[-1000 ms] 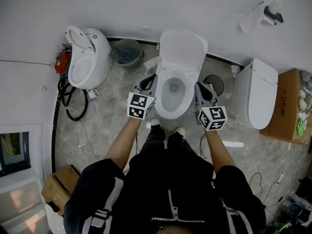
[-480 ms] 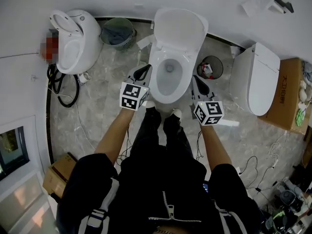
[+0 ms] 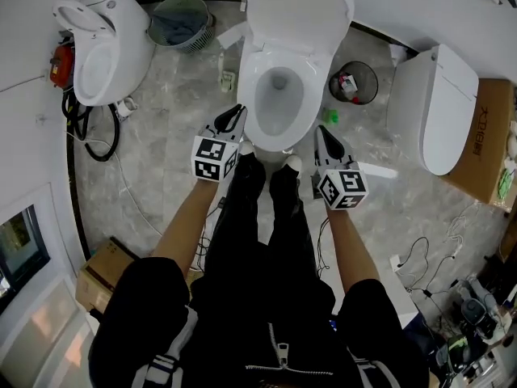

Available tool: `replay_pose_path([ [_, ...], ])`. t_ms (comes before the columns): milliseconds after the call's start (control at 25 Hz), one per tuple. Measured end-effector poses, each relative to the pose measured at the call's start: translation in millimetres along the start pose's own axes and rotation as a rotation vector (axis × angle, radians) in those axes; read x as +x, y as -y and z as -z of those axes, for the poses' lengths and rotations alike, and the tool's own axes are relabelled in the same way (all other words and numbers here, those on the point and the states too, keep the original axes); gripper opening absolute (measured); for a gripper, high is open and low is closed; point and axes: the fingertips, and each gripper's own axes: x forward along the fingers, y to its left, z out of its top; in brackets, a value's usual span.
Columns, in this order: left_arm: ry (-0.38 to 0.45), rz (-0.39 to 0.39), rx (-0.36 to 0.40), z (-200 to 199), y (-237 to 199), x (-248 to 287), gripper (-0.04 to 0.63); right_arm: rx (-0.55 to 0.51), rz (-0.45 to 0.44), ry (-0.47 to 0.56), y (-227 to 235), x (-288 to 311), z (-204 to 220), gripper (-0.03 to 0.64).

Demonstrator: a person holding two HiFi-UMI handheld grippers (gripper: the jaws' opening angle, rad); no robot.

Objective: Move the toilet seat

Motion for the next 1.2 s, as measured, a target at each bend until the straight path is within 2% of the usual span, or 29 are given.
replay_pose_path([
  [80,-0.011,-0.01,-0.044,16,-7,9,0.095,0.008,0.009,-0.037,8,9,18,0.007],
  [160,-0.039,-0.02,-0.115,39,-15,18,0.179,0.029,0.015,-0.08,16,19,39,0.085],
  [200,-0.063,-0.024,-0.153,53,-18,24,0.214,0.04,0.02,-0.1,20,23,51,0.102],
  [320,-0.159,-0.028,-0.247,103,-29,40,0.283,0.105,0.023,-0.164,29,39,89,0.181],
  [480,-0.264,-0.036,-0.412,172,-41,58,0.302,0.263,0.023,-0.253,45,57,147,0.256],
  [600,-0.3,-0.044,-0.527,213,-47,70,0.302,0.345,0.053,-0.304,63,66,184,0.263],
  [680,-0.324,-0.048,-0.583,240,-53,76,0.302,0.361,0.065,-0.349,70,73,212,0.269],
  [720,-0.331,-0.05,-0.604,252,-56,80,0.295,0.35,0.063,-0.376,73,76,226,0.268],
  [800,-0.338,-0.057,-0.634,275,-60,89,0.219,0.338,0.056,-0.424,79,82,253,0.268],
  [1000,-0.366,-0.073,-0.739,326,-68,113,0.25,0.456,0.108,-0.462,98,95,307,0.268],
  [1200,-0.368,-0.074,-0.793,350,-77,135,0.259,0.581,0.187,-0.464,123,113,346,0.275],
])
